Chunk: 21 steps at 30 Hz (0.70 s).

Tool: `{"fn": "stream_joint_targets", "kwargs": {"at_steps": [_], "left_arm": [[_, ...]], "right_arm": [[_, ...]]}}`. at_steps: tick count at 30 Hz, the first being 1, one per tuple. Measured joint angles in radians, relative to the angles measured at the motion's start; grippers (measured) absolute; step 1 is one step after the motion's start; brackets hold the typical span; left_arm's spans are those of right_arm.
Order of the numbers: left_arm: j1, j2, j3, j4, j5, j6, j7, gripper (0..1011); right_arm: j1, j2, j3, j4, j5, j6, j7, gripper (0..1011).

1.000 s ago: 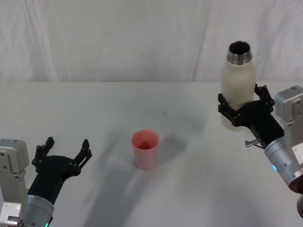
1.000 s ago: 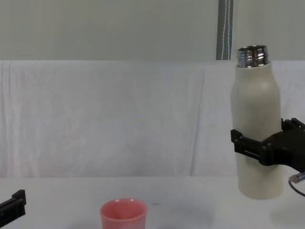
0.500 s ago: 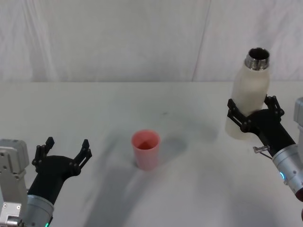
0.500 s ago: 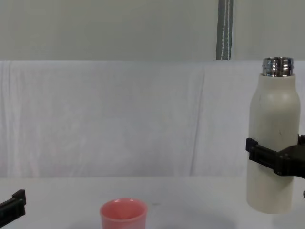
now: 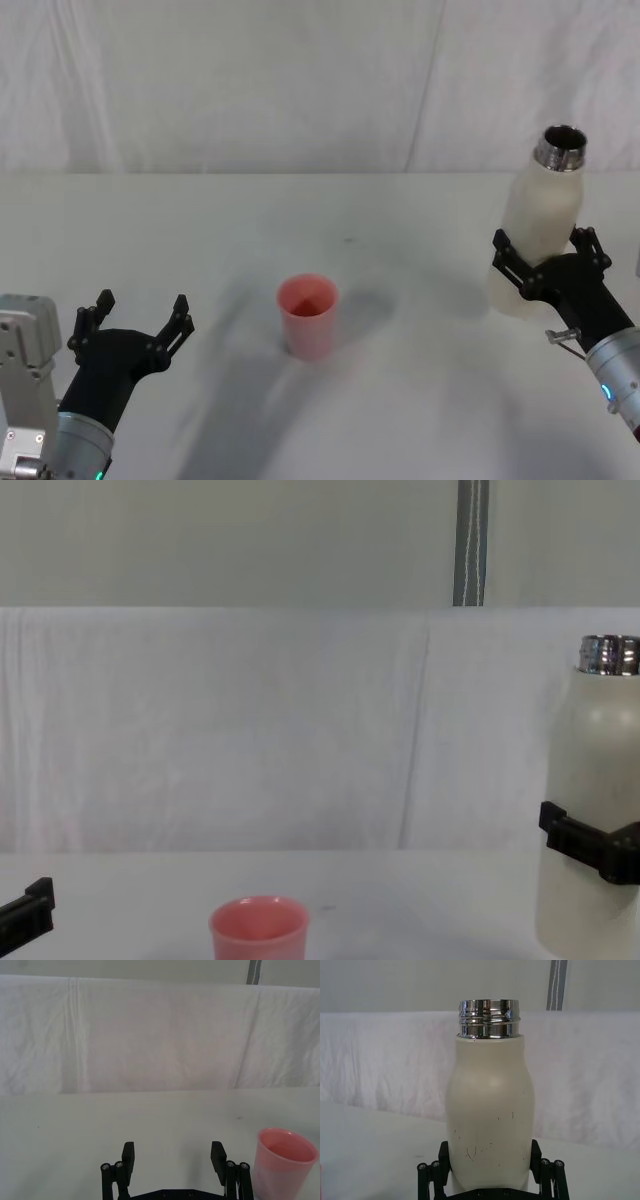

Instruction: Grasp the thermos with one hand and pour water into the cup lid.

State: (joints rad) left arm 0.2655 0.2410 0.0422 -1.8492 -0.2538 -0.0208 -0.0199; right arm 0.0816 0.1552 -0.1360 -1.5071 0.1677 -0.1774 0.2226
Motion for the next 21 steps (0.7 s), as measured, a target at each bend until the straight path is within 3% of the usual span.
{"fn": "stream_joint_targets", "kwargs": {"at_steps": [21], "left_arm": [[0.0, 0.0, 0.0, 0.0, 0.0, 0.0, 0.0, 1001]], "right_arm": [[0.021, 0.0, -0.004, 0.093, 0.002, -0.041, 0.004, 950]]}}
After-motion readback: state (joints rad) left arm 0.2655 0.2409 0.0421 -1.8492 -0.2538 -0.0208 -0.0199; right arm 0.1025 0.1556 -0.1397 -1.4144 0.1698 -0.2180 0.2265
